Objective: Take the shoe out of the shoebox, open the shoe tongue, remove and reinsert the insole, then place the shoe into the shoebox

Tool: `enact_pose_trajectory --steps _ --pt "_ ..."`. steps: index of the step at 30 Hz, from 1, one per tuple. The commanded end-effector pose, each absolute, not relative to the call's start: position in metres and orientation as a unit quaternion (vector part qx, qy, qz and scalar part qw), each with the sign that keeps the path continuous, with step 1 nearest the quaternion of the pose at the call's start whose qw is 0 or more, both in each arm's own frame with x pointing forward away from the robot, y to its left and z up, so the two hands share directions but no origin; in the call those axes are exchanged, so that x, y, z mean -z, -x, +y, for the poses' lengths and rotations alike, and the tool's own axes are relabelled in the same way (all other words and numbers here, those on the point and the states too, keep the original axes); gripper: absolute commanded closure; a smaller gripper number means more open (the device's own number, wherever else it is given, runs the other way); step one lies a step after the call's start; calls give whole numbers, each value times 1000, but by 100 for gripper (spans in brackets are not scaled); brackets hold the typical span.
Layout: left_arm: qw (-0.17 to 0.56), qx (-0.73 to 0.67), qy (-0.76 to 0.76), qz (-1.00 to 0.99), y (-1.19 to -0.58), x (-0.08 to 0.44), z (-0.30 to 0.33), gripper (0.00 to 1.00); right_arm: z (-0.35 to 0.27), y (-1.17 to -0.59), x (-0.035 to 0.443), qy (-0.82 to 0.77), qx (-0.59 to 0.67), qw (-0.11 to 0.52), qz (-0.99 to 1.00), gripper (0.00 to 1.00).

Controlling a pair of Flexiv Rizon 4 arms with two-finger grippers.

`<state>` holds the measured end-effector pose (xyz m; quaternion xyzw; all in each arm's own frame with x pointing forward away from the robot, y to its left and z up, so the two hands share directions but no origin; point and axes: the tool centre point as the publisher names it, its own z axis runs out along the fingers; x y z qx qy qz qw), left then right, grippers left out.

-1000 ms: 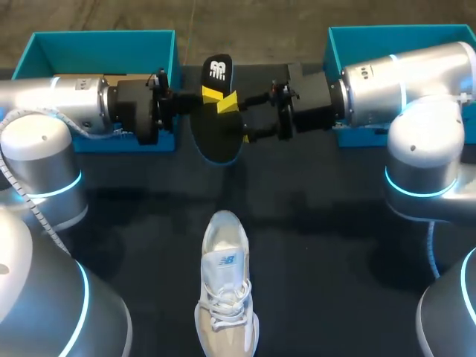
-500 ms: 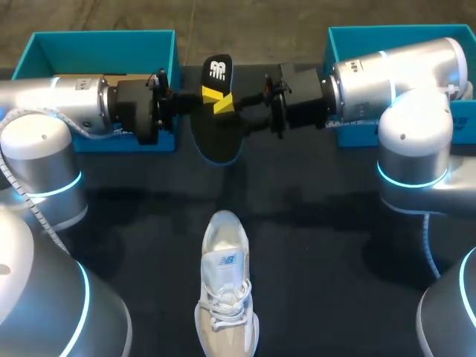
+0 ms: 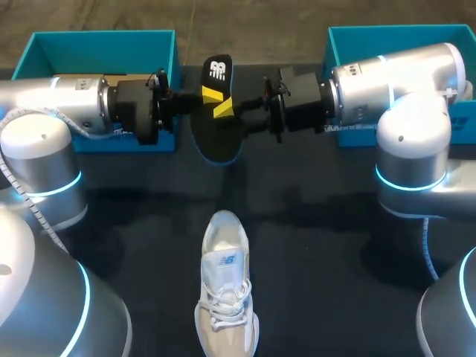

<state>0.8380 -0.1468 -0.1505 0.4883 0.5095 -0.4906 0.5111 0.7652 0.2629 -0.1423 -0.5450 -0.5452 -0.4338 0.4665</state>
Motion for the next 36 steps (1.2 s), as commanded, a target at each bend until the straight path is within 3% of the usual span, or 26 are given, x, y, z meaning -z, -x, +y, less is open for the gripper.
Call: enact_pose_trajectory --steps 1,9,13,25,27,28,29,30,36 --pt "513 490 -488 509 -838 151 -148 100 268 -766 141 546 436 464 -545 66" --pt "513 490 -488 509 -838 151 -148 100 266 -769 139 553 437 461 -539 71" --pt "513 490 -488 509 -838 151 -148 100 266 -769 139 554 437 460 -539 82" --pt "513 490 -488 509 -838 151 -148 100 268 -772 142 559 442 456 -533 74" --pt "513 490 -488 509 -838 151 -148 100 268 -772 142 558 443 456 -533 77" --pt "513 490 -488 509 -838 151 -148 100 269 -772 142 558 443 456 -533 84" --pt "513 490 -488 509 -838 151 -148 100 269 -772 142 558 444 456 -533 96" --pt "513 490 -488 509 -838 151 -148 100 269 -772 143 558 444 455 -533 100" --pt "513 490 -488 509 -838 151 -148 100 268 -771 145 564 455 450 -523 100"
